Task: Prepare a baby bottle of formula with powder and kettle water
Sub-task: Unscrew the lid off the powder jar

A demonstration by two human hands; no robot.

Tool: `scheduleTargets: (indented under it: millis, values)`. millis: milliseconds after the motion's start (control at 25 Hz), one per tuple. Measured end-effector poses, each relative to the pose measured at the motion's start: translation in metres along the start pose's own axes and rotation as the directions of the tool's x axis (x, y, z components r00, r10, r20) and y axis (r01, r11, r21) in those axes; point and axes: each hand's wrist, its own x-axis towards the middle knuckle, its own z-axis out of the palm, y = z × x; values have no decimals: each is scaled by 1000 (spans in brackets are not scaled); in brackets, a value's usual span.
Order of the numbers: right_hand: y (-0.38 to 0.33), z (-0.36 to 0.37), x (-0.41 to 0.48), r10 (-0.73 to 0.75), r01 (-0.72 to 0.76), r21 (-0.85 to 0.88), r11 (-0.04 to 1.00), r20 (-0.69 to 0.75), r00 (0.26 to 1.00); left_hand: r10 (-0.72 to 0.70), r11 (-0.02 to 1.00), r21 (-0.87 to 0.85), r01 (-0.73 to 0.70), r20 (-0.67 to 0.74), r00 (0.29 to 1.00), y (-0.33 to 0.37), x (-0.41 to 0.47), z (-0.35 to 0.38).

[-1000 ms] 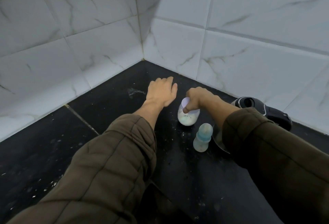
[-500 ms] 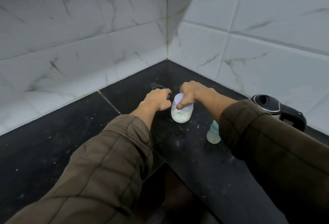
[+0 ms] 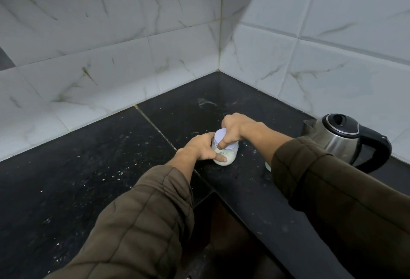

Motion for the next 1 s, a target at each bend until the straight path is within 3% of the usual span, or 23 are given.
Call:
scheduleTargets:
  millis: [360, 520, 1000]
  values:
    - [4, 21, -1, -6, 6, 33, 999, 0, 1000, -42, 970, -243, 14, -108, 993, -8, 5, 33]
    - [3, 22, 0, -1, 1, 11, 1000, -1, 1000, -12, 961, -276, -25, -131, 991, -13, 7, 35]
    - [13, 20, 19, -164, 165, -3, 986, 40, 986, 40, 932, -351, -85, -134, 990, -25, 13, 35]
